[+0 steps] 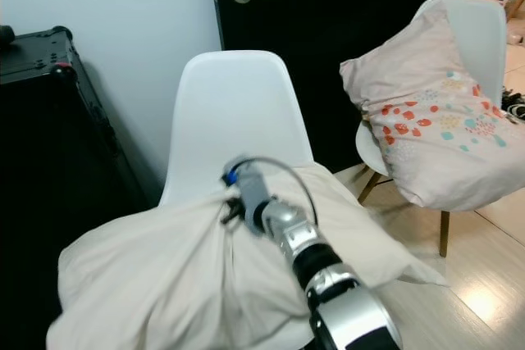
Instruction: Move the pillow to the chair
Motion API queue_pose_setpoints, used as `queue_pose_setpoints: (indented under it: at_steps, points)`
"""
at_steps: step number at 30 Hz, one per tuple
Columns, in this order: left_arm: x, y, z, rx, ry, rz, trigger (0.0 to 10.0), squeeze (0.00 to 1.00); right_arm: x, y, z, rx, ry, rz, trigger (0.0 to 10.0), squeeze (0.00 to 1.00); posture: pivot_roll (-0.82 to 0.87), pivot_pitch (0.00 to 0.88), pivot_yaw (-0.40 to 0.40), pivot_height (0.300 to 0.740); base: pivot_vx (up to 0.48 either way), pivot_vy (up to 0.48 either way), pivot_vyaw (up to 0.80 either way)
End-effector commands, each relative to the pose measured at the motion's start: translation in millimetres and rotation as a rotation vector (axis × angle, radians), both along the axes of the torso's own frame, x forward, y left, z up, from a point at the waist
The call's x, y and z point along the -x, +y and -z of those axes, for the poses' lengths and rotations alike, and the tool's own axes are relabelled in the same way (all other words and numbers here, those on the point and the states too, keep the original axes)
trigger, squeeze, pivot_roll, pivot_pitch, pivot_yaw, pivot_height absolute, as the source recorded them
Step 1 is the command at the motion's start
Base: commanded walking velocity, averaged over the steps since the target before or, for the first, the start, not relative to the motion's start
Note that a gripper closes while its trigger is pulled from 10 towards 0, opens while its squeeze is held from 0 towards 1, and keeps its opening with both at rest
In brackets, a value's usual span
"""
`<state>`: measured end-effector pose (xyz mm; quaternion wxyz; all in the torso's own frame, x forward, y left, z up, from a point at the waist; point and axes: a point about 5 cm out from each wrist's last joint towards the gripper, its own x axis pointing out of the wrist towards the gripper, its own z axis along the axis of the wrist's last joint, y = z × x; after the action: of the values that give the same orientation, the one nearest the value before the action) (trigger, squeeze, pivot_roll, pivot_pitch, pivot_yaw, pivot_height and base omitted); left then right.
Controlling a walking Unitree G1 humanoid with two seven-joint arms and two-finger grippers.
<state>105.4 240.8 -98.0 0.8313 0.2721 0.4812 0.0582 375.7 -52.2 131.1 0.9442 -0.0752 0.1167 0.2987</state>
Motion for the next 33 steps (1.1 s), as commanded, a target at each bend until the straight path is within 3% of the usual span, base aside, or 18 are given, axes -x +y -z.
queue_pose_setpoints:
  at_steps: [1,3,6,9,17,19,21,22,24,25,26,28,29,30,31,32,33]
  points:
    - [1.5,-0.5,0.6,0.003,0.006,-0.002,10.0,0.00,-12.4,-15.3,-21.0,-0.059,-0.088,0.129,0.0,0.00,0.01,0.035,0.004,0.546,0.000,0.000,0.00]
    - [1.5,-0.5,0.6,0.003,0.006,-0.002,10.0,0.00,-12.4,-15.3,-21.0,-0.059,-0.088,0.129,0.0,0.00,0.01,0.035,0.004,0.546,0.000,0.000,0.00]
    - [1.5,-0.1,0.6,0.001,0.007,-0.001,10.0,0.00,-27.1,-22.9,-86.1,-0.188,-0.316,0.206,0.0,0.00,0.01,0.033,0.006,0.546,0.000,0.000,0.00]
    - [1.5,0.2,0.5,0.000,0.007,-0.003,10.0,0.00,-29.3,-27.1,-106.1,-0.206,-0.393,0.240,0.0,0.00,0.02,0.034,0.002,0.546,0.000,0.000,0.00]
    - [3.3,-0.2,1.1,0.001,0.012,-0.004,10.0,0.00,-32.8,-42.4,-132.0,-0.227,-0.492,0.323,0.0,0.00,0.02,0.036,0.003,0.546,0.000,0.000,0.00]
    - [4.7,-0.8,1.6,0.002,0.017,-0.001,10.0,0.00,-31.6,-33.7,-123.8,-0.213,-0.450,0.257,0.0,0.00,0.01,0.035,0.005,0.546,0.000,0.000,0.00]
    - [4.9,-1.2,1.8,0.003,0.019,0.002,10.0,0.00,-27.2,-16.2,-101.1,-0.161,-0.351,0.149,0.0,0.00,0.01,0.034,0.004,0.546,0.000,0.000,0.00]
    - [4.9,-1.2,1.8,0.003,0.019,0.002,10.0,0.00,-27.2,-16.2,-101.1,-0.161,-0.351,0.149,0.0,0.00,0.01,0.034,0.004,0.546,0.000,0.000,0.00]
    - [4.7,-1.5,1.9,0.004,0.020,0.003,10.0,0.00,-15.3,6.4,-63.8,-0.100,-0.202,0.015,0.0,0.00,0.01,0.033,0.002,0.546,0.000,0.000,0.00]
    - [4.7,-1.5,1.9,0.004,0.020,0.003,10.0,0.00,-15.3,6.4,-63.8,-0.100,-0.202,0.015,0.0,0.00,0.01,0.033,0.002,0.546,0.000,0.000,0.00]
    - [4.1,-1.9,1.8,0.004,0.018,0.004,10.0,0.00,-1.1,22.7,-31.9,-0.037,-0.085,-0.091,0.0,0.00,0.01,0.032,0.000,0.546,0.000,0.000,0.00]
    - [3.8,-2.1,1.8,0.005,0.018,0.004,10.0,0.00,4.5,27.6,-21.3,-0.012,-0.049,-0.127,0.0,0.00,0.01,0.032,0.000,0.546,0.000,0.000,0.00]
    - [3.6,-2.3,1.8,0.005,0.017,0.005,10.0,0.00,13.3,34.3,-6.1,0.025,-0.002,-0.181,1.7,0.00,0.01,0.029,0.001,0.546,0.000,0.000,0.00]
    - [3.5,-2.4,1.8,0.005,0.017,0.006,10.0,0.00,20.5,38.9,6.1,0.051,0.039,-0.215,5.6,0.00,0.01,0.029,0.001,0.546,0.000,0.000,0.00]
    - [3.5,-2.4,1.8,0.005,0.017,0.006,10.0,0.00,20.5,38.9,6.1,0.051,0.039,-0.215,5.6,0.00,0.01,0.029,0.001,0.546,0.000,0.000,0.00]
    - [3.5,-2.4,1.8,0.005,0.018,0.007,10.0,0.00,26.2,42.1,15.7,0.072,0.073,-0.242,10.0,0.00,0.00,0.027,0.000,0.546,0.000,0.000,0.00]
    - [3.5,-2.8,1.9,0.006,0.019,0.010,10.0,0.00,30.7,43.4,25.1,0.102,0.095,-0.254,10.0,0.00,0.00,0.026,0.001,0.546,0.000,0.000,0.00]
